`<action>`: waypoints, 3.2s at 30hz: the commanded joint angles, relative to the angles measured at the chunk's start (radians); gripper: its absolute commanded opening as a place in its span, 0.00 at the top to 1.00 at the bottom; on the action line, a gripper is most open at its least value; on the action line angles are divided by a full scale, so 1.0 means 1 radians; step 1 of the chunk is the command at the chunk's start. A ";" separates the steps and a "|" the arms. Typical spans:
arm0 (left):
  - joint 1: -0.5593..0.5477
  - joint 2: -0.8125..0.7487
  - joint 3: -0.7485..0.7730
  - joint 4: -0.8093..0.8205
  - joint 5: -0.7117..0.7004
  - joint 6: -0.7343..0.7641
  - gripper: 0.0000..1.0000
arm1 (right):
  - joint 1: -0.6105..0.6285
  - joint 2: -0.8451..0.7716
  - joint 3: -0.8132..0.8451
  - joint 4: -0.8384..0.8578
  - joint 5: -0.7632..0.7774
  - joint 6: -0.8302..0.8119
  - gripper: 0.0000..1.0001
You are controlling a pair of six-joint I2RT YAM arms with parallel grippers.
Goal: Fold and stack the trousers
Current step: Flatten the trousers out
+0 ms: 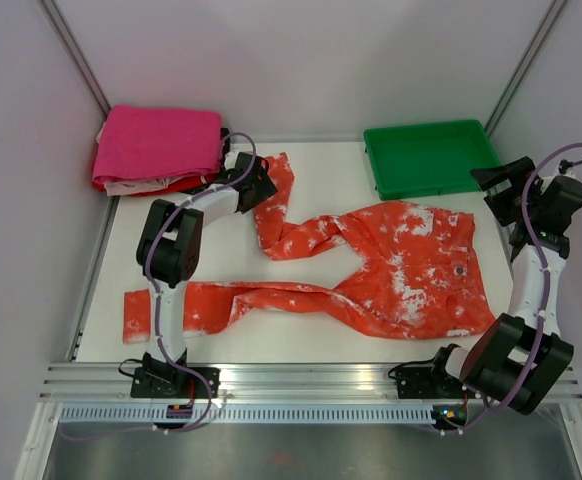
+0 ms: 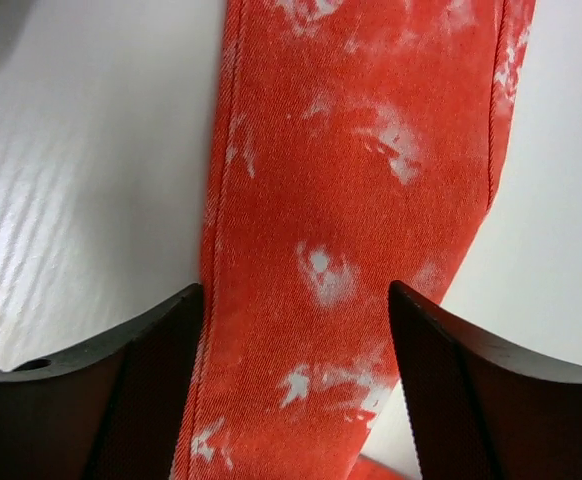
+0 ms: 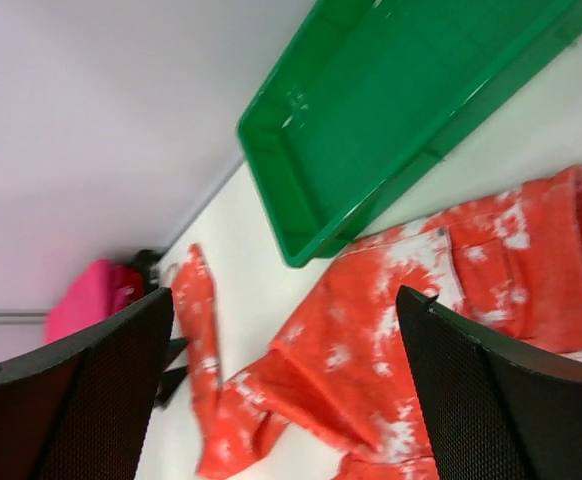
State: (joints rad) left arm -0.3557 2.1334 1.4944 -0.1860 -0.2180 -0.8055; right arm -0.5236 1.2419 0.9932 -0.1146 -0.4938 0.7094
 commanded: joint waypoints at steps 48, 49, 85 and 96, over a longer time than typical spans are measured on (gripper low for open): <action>0.004 -1.399 -0.866 -0.302 -0.567 -0.145 0.83 | 0.108 -0.340 0.027 -0.230 -0.250 -0.102 0.02; 0.006 -1.368 -0.869 -0.288 -0.526 -0.106 0.78 | 0.126 -0.346 0.025 -0.241 -0.238 -0.122 0.02; 0.397 -0.917 -0.794 -0.158 0.034 0.141 0.98 | 0.883 0.107 -0.105 0.023 0.331 -0.406 0.02; 0.396 -0.920 -0.641 -0.020 -0.292 0.667 0.98 | 0.883 0.067 -0.185 0.053 0.351 -0.357 0.02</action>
State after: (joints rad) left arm 0.0372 1.2167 0.8097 -0.3225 -0.3016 -0.3798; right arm 0.3599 1.3487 0.8093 -0.1104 -0.1612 0.3408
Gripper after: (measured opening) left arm 0.034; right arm 0.979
